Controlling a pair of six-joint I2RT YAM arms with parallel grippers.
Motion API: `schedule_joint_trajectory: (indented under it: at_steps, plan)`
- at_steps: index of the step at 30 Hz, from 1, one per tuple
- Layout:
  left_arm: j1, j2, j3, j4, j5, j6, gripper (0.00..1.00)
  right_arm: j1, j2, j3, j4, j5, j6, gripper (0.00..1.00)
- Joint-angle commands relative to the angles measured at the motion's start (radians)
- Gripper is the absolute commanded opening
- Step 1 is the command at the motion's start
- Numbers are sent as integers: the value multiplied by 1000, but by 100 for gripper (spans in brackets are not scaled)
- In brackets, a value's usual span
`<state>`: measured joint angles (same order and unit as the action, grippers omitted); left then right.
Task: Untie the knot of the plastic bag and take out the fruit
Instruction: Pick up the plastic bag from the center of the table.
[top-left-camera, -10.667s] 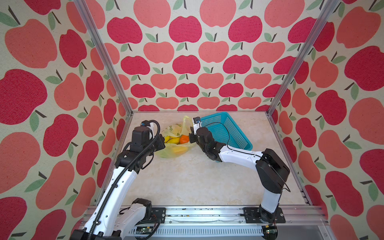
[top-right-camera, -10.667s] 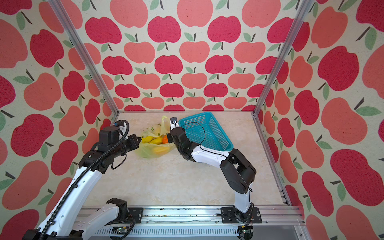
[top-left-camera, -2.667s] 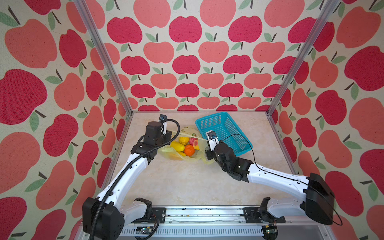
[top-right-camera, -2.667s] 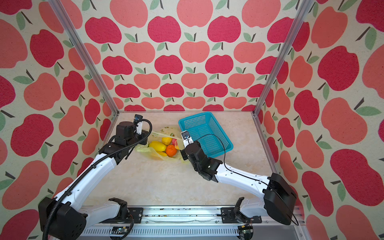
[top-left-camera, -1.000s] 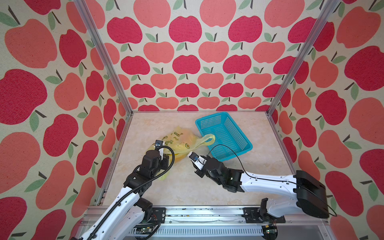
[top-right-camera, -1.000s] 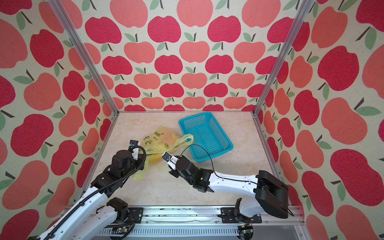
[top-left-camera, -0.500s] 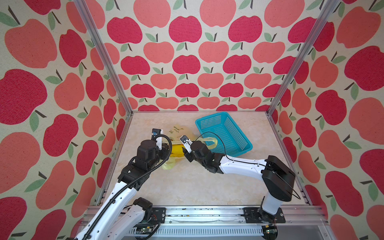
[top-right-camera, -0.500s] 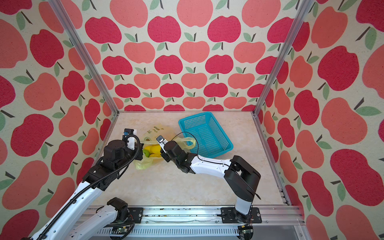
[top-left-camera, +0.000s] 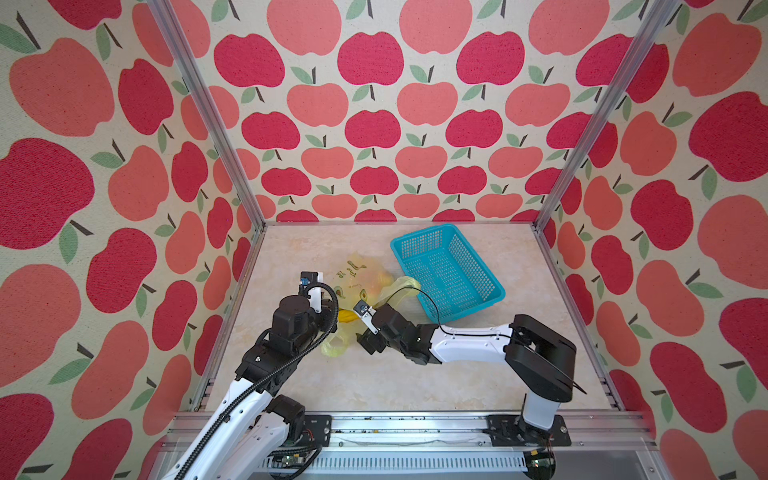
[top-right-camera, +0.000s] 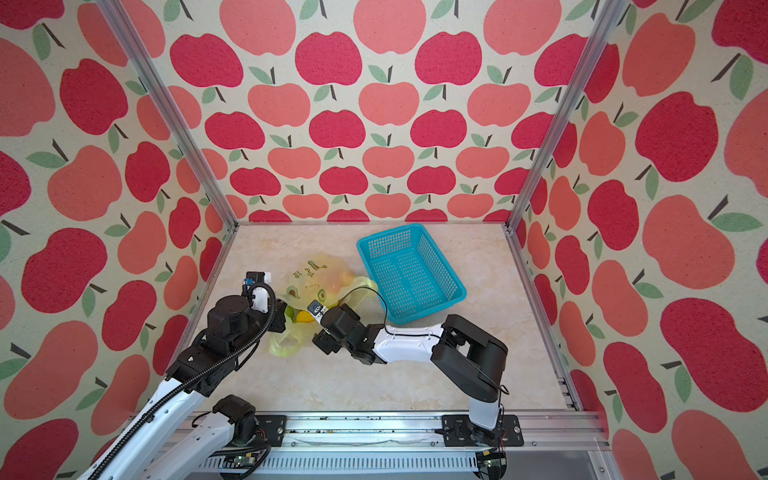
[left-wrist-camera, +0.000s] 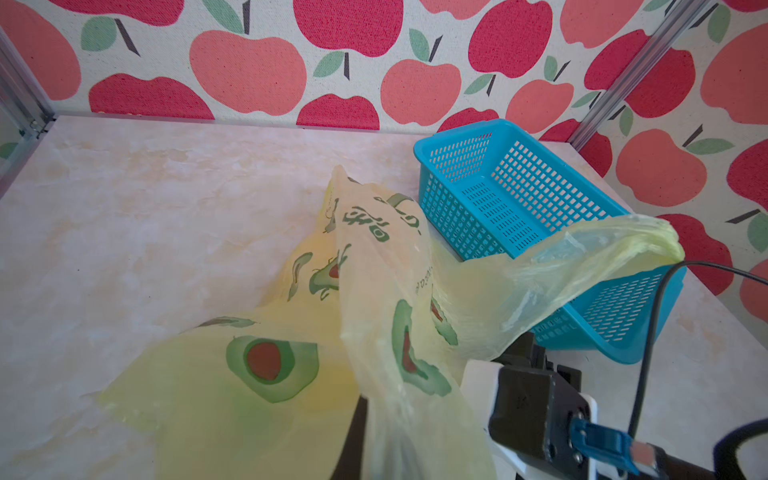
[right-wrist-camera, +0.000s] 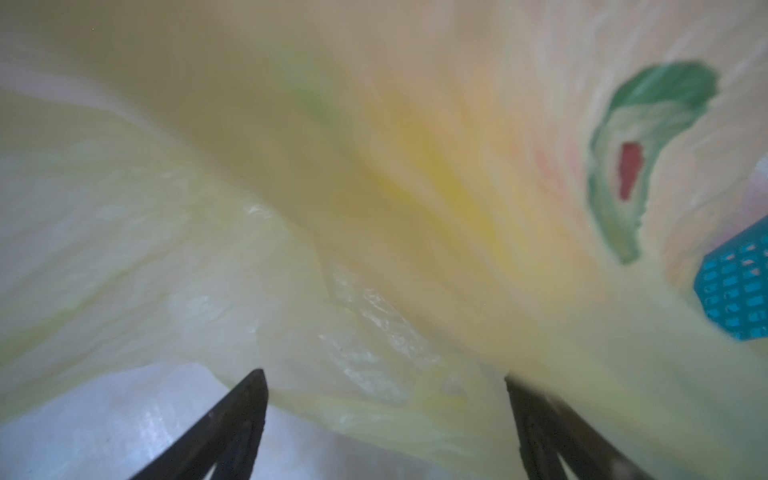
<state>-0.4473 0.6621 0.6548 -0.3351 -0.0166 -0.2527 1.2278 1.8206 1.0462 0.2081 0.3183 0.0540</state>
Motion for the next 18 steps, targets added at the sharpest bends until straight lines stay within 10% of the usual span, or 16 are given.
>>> schedule_joint_trajectory:
  at_steps: [1, 10, 18]
  plan:
    - [-17, -17, -29, 58, 10, 10, 0, 28, 36, -15, 8, -42, 27, 99]
    - [-22, -7, -43, 85, 31, 26, 0, 11, -10, -4, 11, 54, 6, 98]
    - [-24, -15, -47, 87, 16, 32, 0, -84, -147, -61, 61, -24, -1, 46]
